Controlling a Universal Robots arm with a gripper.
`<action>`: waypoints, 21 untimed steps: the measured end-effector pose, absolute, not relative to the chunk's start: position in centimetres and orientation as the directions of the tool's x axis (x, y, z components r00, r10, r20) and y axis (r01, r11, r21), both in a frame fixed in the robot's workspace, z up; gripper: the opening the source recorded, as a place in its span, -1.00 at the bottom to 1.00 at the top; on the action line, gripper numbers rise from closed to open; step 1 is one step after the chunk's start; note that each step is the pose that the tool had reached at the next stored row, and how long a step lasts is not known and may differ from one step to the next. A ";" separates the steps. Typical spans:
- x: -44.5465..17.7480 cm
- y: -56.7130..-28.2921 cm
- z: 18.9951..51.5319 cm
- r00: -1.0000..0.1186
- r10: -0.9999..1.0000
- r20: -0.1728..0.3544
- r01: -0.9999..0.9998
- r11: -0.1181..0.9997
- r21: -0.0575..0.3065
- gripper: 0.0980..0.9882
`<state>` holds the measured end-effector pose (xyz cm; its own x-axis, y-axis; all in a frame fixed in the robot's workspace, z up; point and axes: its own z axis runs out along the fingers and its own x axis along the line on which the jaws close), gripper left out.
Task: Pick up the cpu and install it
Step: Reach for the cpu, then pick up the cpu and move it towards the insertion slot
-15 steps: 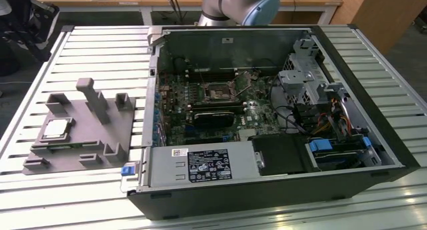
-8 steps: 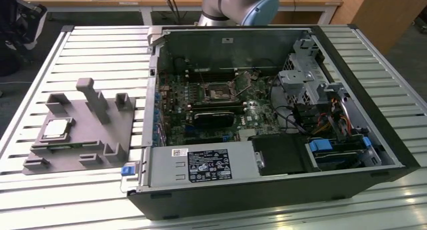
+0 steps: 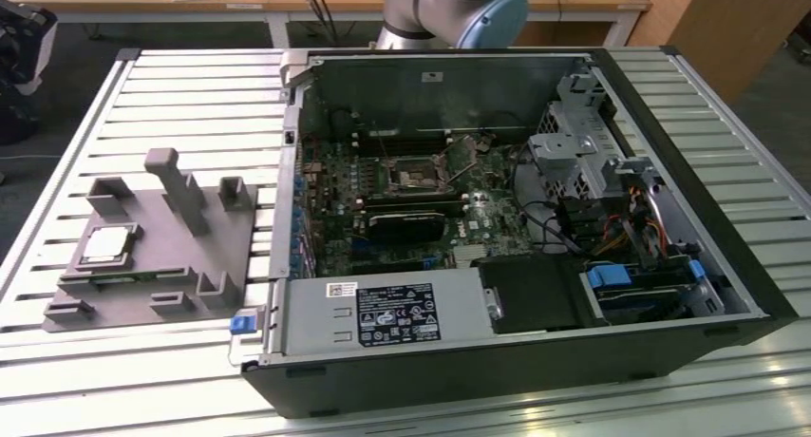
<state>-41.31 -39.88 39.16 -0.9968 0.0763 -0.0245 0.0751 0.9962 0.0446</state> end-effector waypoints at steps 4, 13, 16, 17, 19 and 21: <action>-42.4 -39.9 39.1 -0.997 0.076 -0.024 0.075 0.996 0.045 -0.98; -43.6 -39.9 39.0 -0.997 0.076 -0.022 0.075 0.996 0.044 -0.98; -43.6 -39.9 38.9 -0.997 0.076 -0.021 0.075 0.996 0.044 -0.98; -43.6 -39.9 38.8 -0.997 0.076 -0.021 0.075 0.996 0.044 -0.98; -43.6 -39.9 38.7 -0.997 0.076 -0.021 0.075 0.996 0.044 -0.98; -43.6 -39.9 38.4 -0.997 0.076 -0.021 0.075 0.996 0.044 -0.98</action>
<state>-43.60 -39.89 38.44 -0.9969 0.0762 -0.0212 0.0752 0.9962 0.0444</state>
